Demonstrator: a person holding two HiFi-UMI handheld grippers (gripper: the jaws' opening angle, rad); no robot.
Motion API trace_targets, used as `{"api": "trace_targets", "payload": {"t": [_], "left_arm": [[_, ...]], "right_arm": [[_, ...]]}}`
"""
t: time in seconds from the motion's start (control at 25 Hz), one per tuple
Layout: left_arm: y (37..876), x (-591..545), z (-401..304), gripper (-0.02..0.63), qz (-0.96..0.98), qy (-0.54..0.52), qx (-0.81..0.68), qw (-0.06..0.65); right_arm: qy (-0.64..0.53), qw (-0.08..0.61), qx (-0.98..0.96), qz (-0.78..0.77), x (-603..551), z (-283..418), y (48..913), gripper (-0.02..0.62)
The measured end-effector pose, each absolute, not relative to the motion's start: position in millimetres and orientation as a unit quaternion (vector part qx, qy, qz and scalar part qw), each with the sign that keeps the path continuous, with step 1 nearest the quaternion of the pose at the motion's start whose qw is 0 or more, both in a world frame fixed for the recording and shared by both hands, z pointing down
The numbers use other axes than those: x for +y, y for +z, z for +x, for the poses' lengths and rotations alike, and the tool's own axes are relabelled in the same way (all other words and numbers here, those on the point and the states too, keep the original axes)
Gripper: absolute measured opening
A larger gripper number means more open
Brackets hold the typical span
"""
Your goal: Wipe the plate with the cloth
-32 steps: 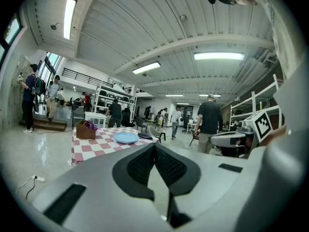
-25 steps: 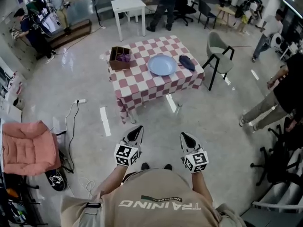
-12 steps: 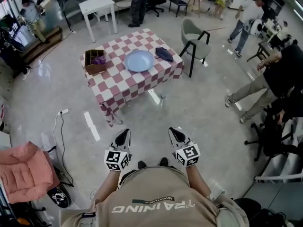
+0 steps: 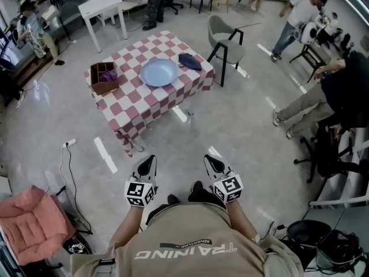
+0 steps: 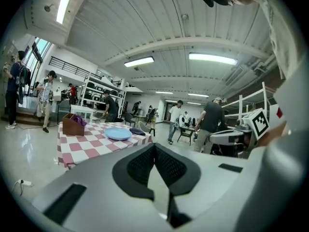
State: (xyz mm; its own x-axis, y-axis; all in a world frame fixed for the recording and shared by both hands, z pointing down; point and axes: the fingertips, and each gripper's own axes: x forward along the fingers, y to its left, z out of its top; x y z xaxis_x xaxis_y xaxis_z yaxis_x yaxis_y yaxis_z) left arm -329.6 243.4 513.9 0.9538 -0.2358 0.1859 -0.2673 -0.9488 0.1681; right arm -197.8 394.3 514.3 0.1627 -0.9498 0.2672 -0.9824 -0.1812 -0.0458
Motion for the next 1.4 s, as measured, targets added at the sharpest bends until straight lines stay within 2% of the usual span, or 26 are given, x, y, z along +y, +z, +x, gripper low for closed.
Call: {"api": "trace_targets", "payload": {"t": [0.84,1.16,1.4], "left_arm": [[498.5,200.9,-210.3,0.012,0.979,0.077,-0.172,0.084],[503.0,215.8,-145.1,0.012,0.977,0.078,-0.176,0.097],[510.7,223.0,-126.5,0.012,0.976,0.101,-0.165,0.099]], "right_arm": [[0.109,0.061,-0.695,0.708,324.1,-72.7,515.2,0.018],[0.115,0.066,-0.709,0.693,323.4,-19.8,526.7,0.018],[0.130,0.054,-0.708,0.692,318.8,-2.9,535.8,0.018]]}}
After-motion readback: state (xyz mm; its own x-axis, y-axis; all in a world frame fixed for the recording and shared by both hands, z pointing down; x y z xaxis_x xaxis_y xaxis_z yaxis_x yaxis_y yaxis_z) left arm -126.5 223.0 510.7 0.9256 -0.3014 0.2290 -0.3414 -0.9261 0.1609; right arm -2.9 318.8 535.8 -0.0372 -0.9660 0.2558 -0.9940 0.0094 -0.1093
